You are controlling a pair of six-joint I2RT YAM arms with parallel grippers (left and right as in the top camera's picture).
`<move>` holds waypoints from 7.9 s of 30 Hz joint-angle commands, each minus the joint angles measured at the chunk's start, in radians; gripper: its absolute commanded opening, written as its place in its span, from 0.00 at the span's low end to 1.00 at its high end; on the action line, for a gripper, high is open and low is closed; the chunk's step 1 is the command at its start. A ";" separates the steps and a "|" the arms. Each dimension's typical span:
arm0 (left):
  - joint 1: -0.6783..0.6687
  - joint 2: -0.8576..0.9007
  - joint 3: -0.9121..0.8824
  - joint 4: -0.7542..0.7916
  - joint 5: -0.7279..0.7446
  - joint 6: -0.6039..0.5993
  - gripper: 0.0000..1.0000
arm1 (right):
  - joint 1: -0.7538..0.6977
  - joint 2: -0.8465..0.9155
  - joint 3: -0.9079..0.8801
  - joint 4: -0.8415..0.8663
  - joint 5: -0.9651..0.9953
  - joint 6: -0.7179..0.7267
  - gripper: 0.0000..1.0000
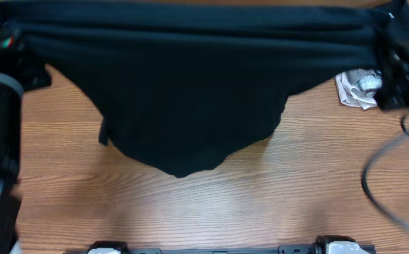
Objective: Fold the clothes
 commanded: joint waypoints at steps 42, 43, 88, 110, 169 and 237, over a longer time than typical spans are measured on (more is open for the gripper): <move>0.019 0.359 -0.086 -0.084 -0.428 -0.034 0.04 | -0.017 0.449 0.169 -0.187 0.195 0.021 0.04; 0.019 0.393 -0.086 -0.079 -0.427 -0.048 0.04 | -0.017 0.484 0.169 -0.179 0.195 0.020 0.04; -0.010 1.067 0.169 0.237 -0.169 -0.007 0.99 | 0.032 1.063 0.179 0.327 -0.015 0.116 1.00; -0.048 0.937 0.192 -0.520 0.357 0.090 1.00 | 0.161 1.028 0.177 -0.296 -0.160 0.102 0.98; -0.119 0.337 -0.746 0.204 0.169 -0.038 1.00 | -0.060 0.338 -1.324 0.531 0.061 0.540 1.00; 0.015 0.774 -0.610 0.691 0.275 0.105 1.00 | -0.566 0.483 -0.831 0.300 -0.057 0.347 0.99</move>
